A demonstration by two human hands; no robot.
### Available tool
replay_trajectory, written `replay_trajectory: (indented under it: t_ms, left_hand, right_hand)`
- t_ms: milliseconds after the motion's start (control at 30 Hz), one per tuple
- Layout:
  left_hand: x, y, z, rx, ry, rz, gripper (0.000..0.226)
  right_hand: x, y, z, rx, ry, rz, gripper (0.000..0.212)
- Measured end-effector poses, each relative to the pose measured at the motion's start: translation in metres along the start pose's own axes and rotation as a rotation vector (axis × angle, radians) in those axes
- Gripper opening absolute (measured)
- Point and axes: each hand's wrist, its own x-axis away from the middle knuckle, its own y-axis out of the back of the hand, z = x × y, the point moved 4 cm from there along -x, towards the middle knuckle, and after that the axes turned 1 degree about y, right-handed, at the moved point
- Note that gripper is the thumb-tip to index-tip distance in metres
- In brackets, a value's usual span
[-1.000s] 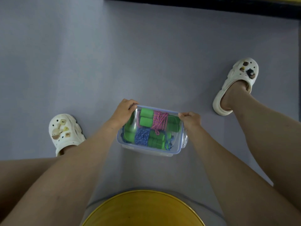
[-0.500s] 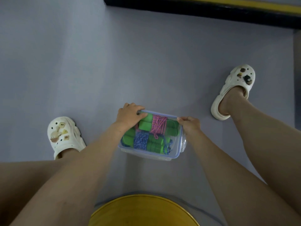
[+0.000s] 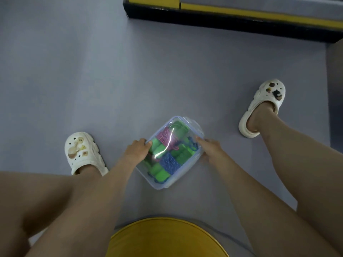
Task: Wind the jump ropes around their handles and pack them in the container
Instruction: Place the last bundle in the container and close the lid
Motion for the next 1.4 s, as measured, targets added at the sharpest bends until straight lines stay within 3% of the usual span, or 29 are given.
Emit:
replay_trajectory:
  t_ms: [133, 200, 267, 333, 400, 467, 533, 700, 900, 1033, 1267, 1333, 1400]
  left_hand:
    - [0.025, -0.013, 0.003, 0.137, 0.073, 0.399, 0.041]
    - [0.029, -0.02, 0.0, 0.145, 0.06, 0.463, 0.047]
    - [0.023, -0.023, -0.011, 0.236, -0.022, 0.368, 0.05]
    - [0.009, -0.015, -0.025, 0.497, -0.092, 0.147, 0.042]
    - [-0.002, -0.001, -0.041, 0.699, -0.122, -0.066, 0.03]
    - [-0.014, 0.012, -0.053, 0.724, -0.136, -0.218, 0.027]
    - [-0.023, 0.018, -0.062, 0.714, -0.13, -0.302, 0.023]
    - [-0.035, 0.013, -0.057, 0.857, -0.012, -0.362, 0.019]
    - [-0.038, 0.011, -0.056, 0.934, 0.01, -0.312, 0.036]
    - [-0.043, 0.012, -0.057, 0.871, -0.012, -0.323, 0.019]
    - [-0.041, 0.022, -0.062, 0.676, -0.055, -0.295, 0.016]
    - [-0.038, 0.024, -0.065, 0.524, -0.106, -0.343, 0.017]
    - [-0.03, 0.025, -0.075, 0.222, -0.233, -0.477, 0.022]
  right_hand:
    - [0.0, -0.008, 0.006, 0.056, 0.175, -0.041, 0.012]
    - [-0.004, -0.008, 0.007, 0.104, 0.176, -0.054, 0.019]
    - [-0.008, -0.008, 0.007, 0.121, 0.18, -0.063, 0.021]
    - [-0.011, -0.011, 0.008, 0.115, 0.202, -0.065, 0.019]
    - [-0.01, -0.014, 0.009, 0.104, 0.204, -0.098, 0.035]
    - [-0.017, -0.016, 0.007, 0.074, 0.176, -0.114, 0.043]
    - [-0.022, -0.016, 0.007, 0.094, 0.208, -0.118, 0.025]
    - [-0.028, -0.012, 0.011, 0.095, 0.251, -0.137, 0.015]
    - [-0.033, -0.01, 0.011, 0.096, 0.216, -0.121, 0.009]
    - [-0.035, -0.011, 0.01, 0.107, 0.184, -0.135, 0.004]
    - [-0.036, -0.012, 0.005, 0.033, 0.143, -0.167, 0.015]
    - [-0.036, -0.013, 0.005, 0.03, 0.141, -0.159, 0.017]
    - [-0.035, -0.013, 0.007, 0.03, 0.156, -0.158, 0.009]
